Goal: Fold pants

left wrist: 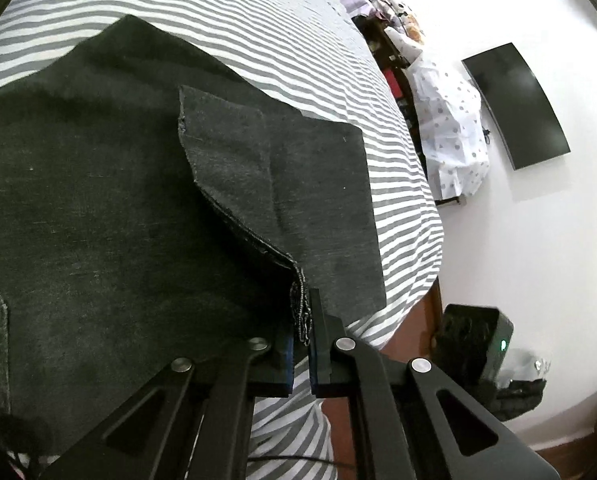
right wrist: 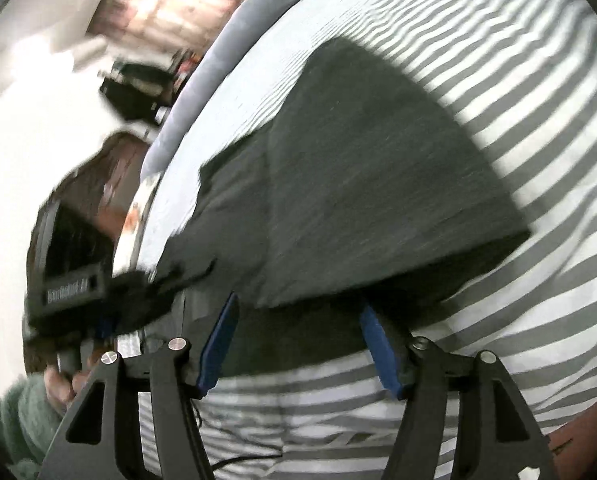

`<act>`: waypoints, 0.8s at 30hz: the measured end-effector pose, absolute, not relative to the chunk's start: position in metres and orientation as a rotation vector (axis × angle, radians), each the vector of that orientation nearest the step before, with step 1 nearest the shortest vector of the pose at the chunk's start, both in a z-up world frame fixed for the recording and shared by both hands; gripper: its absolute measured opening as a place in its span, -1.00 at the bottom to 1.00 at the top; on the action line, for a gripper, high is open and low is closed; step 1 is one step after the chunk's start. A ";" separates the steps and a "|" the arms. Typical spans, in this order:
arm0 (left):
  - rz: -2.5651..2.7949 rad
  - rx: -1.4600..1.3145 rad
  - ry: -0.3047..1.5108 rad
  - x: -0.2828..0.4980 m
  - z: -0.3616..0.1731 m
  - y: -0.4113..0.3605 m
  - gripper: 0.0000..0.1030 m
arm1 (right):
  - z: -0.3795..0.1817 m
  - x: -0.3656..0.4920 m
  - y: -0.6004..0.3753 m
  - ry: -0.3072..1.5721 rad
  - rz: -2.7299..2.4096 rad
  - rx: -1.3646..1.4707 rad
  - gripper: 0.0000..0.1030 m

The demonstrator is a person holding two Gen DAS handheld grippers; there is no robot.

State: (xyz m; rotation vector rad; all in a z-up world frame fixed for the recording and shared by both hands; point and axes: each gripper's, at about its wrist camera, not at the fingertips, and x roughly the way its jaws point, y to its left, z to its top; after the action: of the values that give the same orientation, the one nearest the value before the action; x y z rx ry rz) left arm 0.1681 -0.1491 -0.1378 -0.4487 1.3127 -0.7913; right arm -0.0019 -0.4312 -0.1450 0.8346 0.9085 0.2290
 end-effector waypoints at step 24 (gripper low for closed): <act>-0.612 -0.269 1.290 0.149 -0.173 -0.112 -0.90 | -0.155 0.024 -0.437 1.023 0.096 0.769 -0.55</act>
State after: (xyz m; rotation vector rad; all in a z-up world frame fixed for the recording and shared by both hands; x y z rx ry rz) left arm 0.1489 -0.1119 -0.1733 -0.2686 1.2900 -0.6119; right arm 0.0241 -0.4365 -0.1551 0.7693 1.0232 0.0964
